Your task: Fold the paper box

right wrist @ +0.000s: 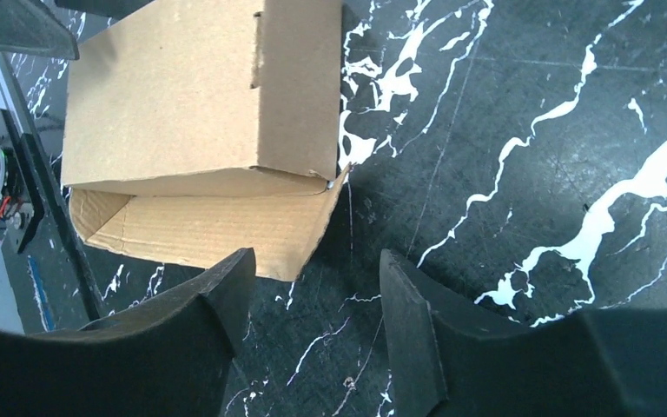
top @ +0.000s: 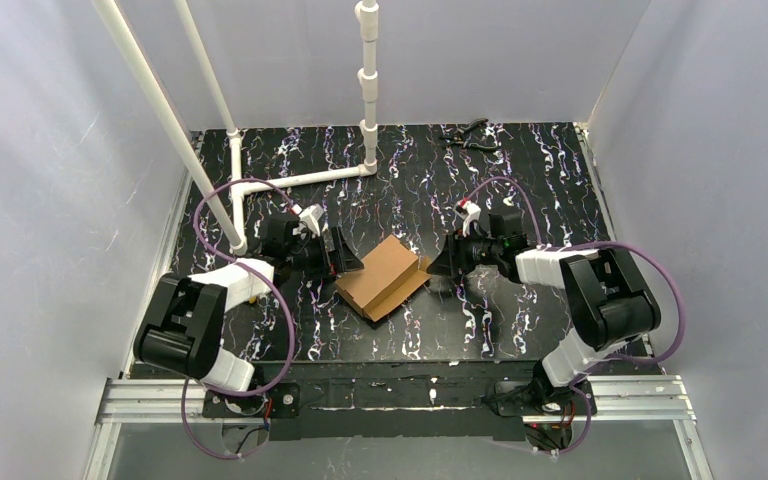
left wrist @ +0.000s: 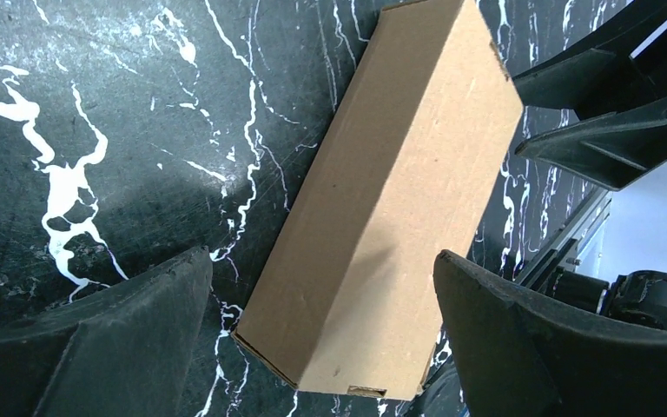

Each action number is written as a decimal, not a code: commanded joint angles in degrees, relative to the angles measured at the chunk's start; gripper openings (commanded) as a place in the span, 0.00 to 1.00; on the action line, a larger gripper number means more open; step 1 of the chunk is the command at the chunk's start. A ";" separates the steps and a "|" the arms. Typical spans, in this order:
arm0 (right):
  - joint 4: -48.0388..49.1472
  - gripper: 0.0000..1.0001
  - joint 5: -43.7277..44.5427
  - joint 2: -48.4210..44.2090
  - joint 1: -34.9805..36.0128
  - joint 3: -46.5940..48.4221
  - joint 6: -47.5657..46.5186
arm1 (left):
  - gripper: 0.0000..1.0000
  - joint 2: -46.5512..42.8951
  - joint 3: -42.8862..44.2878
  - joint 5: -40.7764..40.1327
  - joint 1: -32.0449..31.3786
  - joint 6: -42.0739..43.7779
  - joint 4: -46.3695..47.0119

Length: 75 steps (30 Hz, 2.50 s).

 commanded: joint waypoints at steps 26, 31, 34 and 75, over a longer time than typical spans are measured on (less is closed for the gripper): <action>1.26 0.38 2.85 0.95 4.28 4.02 -6.10 | 0.84 1.95 -0.59 0.94 -0.57 -4.03 0.51; -0.03 0.34 3.90 0.24 4.48 4.36 -7.89 | 0.82 2.28 -0.64 0.30 -1.49 -4.34 0.46; -0.63 0.32 4.06 -0.19 4.57 4.45 -8.46 | 0.82 1.93 -0.83 -0.56 -2.15 -4.76 0.46; -6.45 0.13 10.28 -1.51 10.78 5.96 -17.60 | 0.74 2.83 2.06 -13.64 -9.70 -10.67 -7.58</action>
